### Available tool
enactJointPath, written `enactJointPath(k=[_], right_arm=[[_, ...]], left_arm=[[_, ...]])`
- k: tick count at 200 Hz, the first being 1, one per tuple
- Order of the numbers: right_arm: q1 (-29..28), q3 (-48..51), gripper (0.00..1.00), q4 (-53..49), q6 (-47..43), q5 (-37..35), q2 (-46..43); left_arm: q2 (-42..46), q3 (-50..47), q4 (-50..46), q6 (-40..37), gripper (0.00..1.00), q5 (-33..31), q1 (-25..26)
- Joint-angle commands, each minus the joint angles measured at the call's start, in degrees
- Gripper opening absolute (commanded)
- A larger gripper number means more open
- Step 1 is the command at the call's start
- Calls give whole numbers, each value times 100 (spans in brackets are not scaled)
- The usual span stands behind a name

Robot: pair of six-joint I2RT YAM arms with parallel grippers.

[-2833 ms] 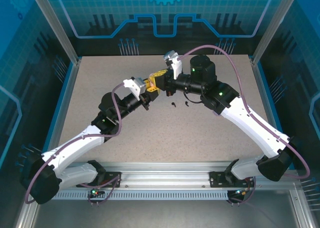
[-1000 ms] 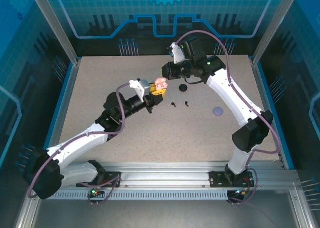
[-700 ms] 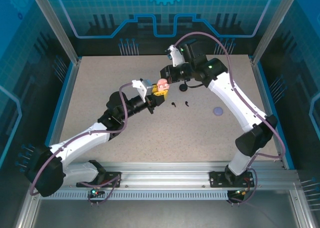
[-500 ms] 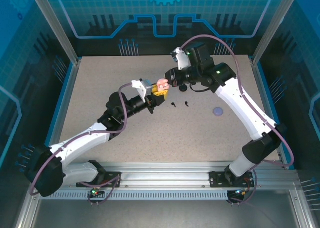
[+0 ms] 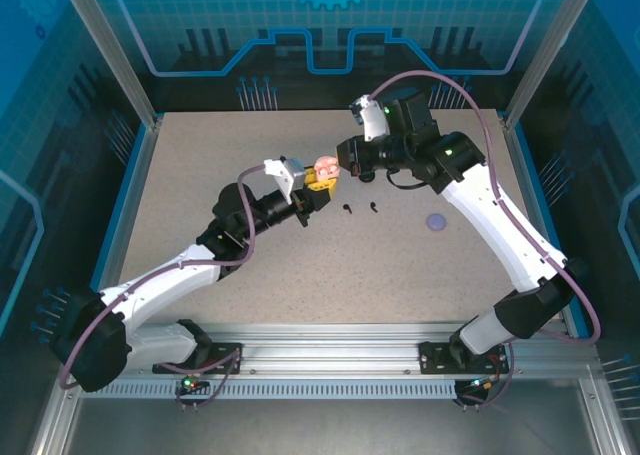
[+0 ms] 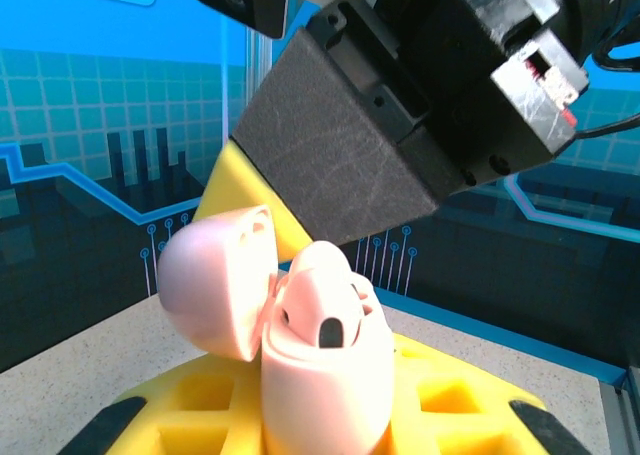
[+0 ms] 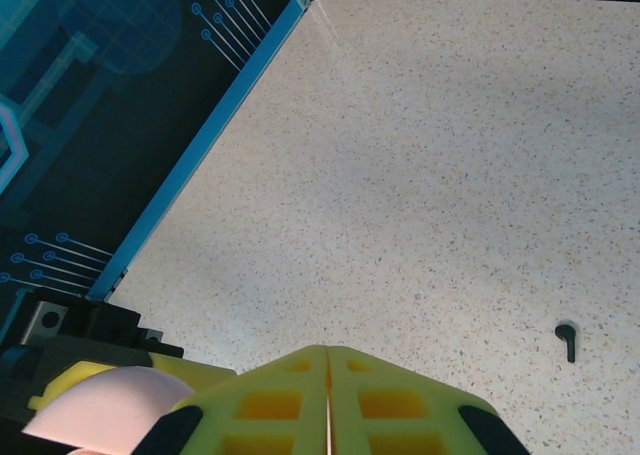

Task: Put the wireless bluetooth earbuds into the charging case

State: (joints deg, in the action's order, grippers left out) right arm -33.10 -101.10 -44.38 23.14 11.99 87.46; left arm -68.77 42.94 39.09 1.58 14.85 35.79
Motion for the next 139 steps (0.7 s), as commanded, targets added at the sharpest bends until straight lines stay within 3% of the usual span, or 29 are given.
enactJointPath(k=[1,41,90,139], right_arm=[[-114,-350,9,143,50,185,177],[-192,-251,8,231,15,424,78],[-267,746,8,633,57,542,-812],[-152,1439,10,750,123,-97,-1492]], left_arm=[[-58,116,-113,18,0,55,33],[30,99,-187,-77,0,-42,32],[39,117,-222,-123,0,-119,32],[42,84,-203,-136,0,-123,32]])
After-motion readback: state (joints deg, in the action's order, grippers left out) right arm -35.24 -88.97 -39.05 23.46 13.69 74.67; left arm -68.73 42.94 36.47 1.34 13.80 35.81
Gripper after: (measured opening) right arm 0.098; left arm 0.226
